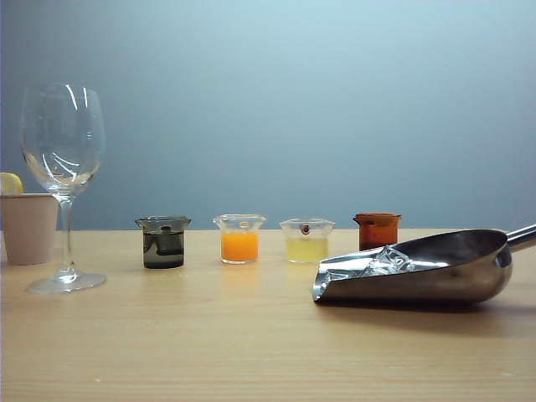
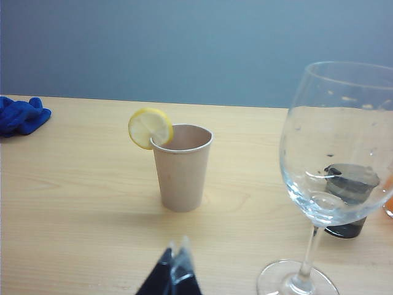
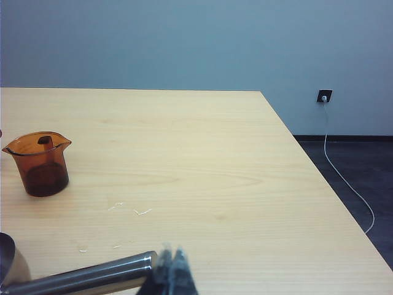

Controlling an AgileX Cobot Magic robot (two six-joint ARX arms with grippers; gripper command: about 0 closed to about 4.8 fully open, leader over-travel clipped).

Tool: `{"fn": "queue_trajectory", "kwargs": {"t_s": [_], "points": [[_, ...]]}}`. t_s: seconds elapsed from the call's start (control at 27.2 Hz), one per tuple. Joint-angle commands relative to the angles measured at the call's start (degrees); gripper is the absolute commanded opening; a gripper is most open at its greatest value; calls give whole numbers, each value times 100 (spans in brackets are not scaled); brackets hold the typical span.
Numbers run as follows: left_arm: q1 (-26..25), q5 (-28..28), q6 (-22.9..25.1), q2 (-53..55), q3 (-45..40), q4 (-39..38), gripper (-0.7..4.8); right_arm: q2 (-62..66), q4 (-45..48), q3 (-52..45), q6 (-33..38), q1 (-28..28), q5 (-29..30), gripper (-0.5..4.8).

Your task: Pick up the ice scoop on the desk filled with ice cubes, pour the ice into the goblet, and finally put the scoop back on the table.

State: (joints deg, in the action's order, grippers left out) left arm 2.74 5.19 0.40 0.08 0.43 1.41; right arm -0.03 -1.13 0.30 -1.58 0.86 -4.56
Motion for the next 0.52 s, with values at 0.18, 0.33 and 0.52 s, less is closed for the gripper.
{"fn": "queue_trajectory", "kwargs": {"t_s": [0.18,0.33,0.52], "points": [[-2,17,22,0,9,42,-5,11,79,-24,-13,4,-22,-6],[-2,20,-59,0,28,111,-5,11,166,63,87,7,46,-5],[-2,20,-520,2,310,166,-5,11,98,444,372,4,39,-6]]}}
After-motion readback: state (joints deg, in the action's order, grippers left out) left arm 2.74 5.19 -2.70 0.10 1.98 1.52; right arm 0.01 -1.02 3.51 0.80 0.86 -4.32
